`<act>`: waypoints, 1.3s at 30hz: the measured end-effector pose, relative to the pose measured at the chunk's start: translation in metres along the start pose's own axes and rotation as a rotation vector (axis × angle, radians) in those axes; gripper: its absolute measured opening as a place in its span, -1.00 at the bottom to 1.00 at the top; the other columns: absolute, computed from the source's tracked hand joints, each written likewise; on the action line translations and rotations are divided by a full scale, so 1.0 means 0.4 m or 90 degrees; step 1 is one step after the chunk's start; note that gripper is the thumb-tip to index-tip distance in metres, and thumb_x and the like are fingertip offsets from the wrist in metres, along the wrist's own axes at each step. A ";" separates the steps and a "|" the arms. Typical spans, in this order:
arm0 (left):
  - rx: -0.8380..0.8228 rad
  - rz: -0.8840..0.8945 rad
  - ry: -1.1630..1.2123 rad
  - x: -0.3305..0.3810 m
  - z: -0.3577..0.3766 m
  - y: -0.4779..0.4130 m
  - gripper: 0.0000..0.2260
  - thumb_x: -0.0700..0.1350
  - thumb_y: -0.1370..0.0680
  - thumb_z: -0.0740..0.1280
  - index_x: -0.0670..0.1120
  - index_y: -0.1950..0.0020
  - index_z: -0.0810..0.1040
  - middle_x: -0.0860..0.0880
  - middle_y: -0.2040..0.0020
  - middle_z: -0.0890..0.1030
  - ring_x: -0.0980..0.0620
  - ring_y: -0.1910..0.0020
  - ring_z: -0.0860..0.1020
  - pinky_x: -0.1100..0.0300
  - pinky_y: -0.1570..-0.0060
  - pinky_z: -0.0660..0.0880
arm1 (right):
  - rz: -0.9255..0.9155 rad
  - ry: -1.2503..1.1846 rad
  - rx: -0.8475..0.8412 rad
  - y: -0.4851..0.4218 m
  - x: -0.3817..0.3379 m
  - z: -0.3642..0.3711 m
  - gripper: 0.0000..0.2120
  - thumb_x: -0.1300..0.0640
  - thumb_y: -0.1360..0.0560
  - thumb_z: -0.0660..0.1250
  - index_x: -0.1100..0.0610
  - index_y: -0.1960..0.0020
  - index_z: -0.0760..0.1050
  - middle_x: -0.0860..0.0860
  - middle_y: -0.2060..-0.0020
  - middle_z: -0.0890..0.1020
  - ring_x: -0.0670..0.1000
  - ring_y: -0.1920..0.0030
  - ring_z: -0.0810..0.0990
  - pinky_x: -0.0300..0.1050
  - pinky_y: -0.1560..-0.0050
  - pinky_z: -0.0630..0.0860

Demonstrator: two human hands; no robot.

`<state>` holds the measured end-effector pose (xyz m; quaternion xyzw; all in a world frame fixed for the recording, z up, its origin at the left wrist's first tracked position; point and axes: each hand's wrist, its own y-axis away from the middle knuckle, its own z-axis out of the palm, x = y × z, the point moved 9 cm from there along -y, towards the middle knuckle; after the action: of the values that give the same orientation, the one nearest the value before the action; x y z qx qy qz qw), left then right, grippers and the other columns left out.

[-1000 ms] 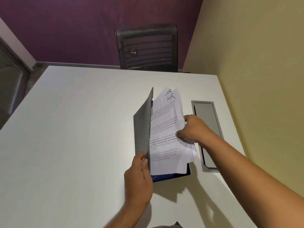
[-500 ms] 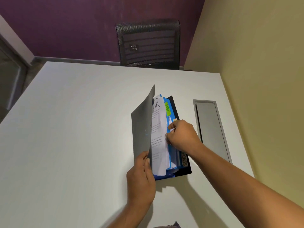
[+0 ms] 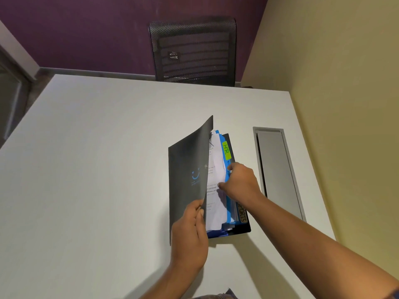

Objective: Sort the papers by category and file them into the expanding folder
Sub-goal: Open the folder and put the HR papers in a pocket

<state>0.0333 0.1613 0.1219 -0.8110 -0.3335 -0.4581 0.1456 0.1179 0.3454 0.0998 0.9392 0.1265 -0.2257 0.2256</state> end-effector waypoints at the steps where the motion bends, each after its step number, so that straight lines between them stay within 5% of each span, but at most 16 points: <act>1: -0.007 -0.002 0.002 0.002 0.002 0.002 -0.79 -0.16 -0.66 0.17 -0.05 -0.22 0.54 0.15 0.06 0.59 0.26 0.09 0.56 0.41 0.23 0.52 | -0.003 -0.012 0.018 -0.008 -0.001 -0.006 -0.52 0.13 -0.43 0.54 0.14 -0.25 0.41 0.08 -0.20 0.55 -0.04 0.05 0.46 -0.22 0.14 0.46; 6: -0.043 -0.009 0.012 0.003 0.017 0.009 -0.78 -0.17 -0.65 0.17 -0.07 -0.24 0.52 0.07 -0.02 0.60 0.15 0.04 0.58 0.53 0.23 0.45 | -0.048 -0.097 0.090 -0.037 -0.019 -0.023 -0.58 0.25 -0.36 0.55 0.10 -0.11 0.43 0.06 -0.08 0.55 0.02 0.02 0.55 -0.18 0.07 0.56; 11: -0.064 -0.023 0.003 -0.009 0.034 0.010 -0.75 -0.10 -0.65 0.15 -0.03 -0.28 0.50 0.06 -0.10 0.61 0.15 -0.04 0.56 0.52 0.15 0.50 | -0.076 -0.105 0.128 -0.071 -0.003 -0.026 -0.86 0.19 -0.51 0.40 0.11 0.01 0.44 0.01 0.07 0.59 0.06 0.10 0.60 -0.26 0.21 0.51; 15: -0.082 -0.024 0.028 0.003 0.055 0.006 -0.74 -0.07 -0.64 0.13 -0.07 -0.26 0.48 0.03 -0.10 0.60 0.10 0.01 0.55 0.51 0.26 0.47 | -0.066 -0.153 0.143 -0.027 0.048 -0.036 -0.98 0.12 -0.56 0.37 0.05 0.03 0.54 -0.08 0.07 0.61 -0.05 0.05 0.61 -0.23 0.08 0.56; 18: -0.098 -0.041 0.034 0.008 0.082 0.007 -0.66 0.03 -0.60 0.09 -0.05 -0.30 0.46 0.05 -0.10 0.60 0.07 0.02 0.57 0.51 0.23 0.47 | -0.021 -0.224 0.091 0.027 0.086 -0.013 -0.81 0.02 -0.59 0.33 0.09 0.11 0.61 -0.06 0.13 0.68 -0.06 0.10 0.65 -0.10 0.04 0.64; 22: -0.118 -0.027 0.018 0.000 0.138 0.001 -0.77 -0.16 -0.65 0.19 -0.02 -0.28 0.50 0.10 0.05 0.64 0.15 0.14 0.60 0.43 0.16 0.49 | 0.032 -0.267 -0.079 0.077 0.100 0.063 -0.50 -0.19 -0.55 0.30 0.27 0.20 0.58 0.06 0.34 0.69 -0.02 0.30 0.68 -0.10 0.14 0.65; 27: -0.226 0.018 0.014 0.017 0.219 0.001 -0.72 -0.06 -0.60 0.31 0.02 -0.31 0.44 0.13 -0.07 0.62 0.17 -0.01 0.60 0.31 -0.01 0.54 | 0.022 -0.152 -0.013 0.050 0.162 0.064 -0.66 0.13 -0.48 0.38 0.16 0.39 0.32 0.06 0.48 0.46 0.02 0.35 0.50 0.04 0.15 0.57; 32: -0.203 0.050 -0.090 -0.045 0.207 -0.056 -0.61 0.10 -0.54 0.33 0.02 -0.34 0.47 0.13 -0.24 0.58 0.15 -0.19 0.55 0.24 -0.17 0.48 | 0.054 -0.170 -0.058 0.010 0.249 0.100 -0.77 0.11 -0.51 0.36 0.30 0.15 0.58 0.15 0.29 0.66 0.12 0.21 0.63 0.04 0.13 0.58; 36: -0.200 0.038 -0.199 -0.151 0.184 -0.129 -0.48 0.12 -0.45 0.45 -0.07 -0.32 0.45 0.01 -0.35 0.49 0.01 -0.32 0.48 0.14 -0.24 0.44 | 0.130 -0.144 -0.181 -0.016 0.343 0.146 -0.84 0.21 -0.35 0.35 0.33 0.20 0.59 0.15 0.37 0.64 0.05 0.35 0.56 -0.02 0.24 0.56; 39: -0.284 0.008 -0.313 -0.231 0.207 -0.167 -0.20 0.27 -0.36 0.44 -0.10 -0.46 0.31 -0.08 -0.51 0.31 -0.12 -0.51 0.24 -0.01 -0.42 0.30 | 0.169 -0.145 -0.146 -0.057 0.390 0.119 -0.89 0.32 -0.39 0.31 0.32 0.21 0.61 0.10 0.35 0.68 0.09 0.32 0.65 -0.04 0.21 0.59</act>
<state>0.0087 0.2177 -0.0049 -0.9112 -0.2452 -0.3096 -0.1173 0.2279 0.3633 -0.0215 0.8844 0.0003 -0.2825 0.3716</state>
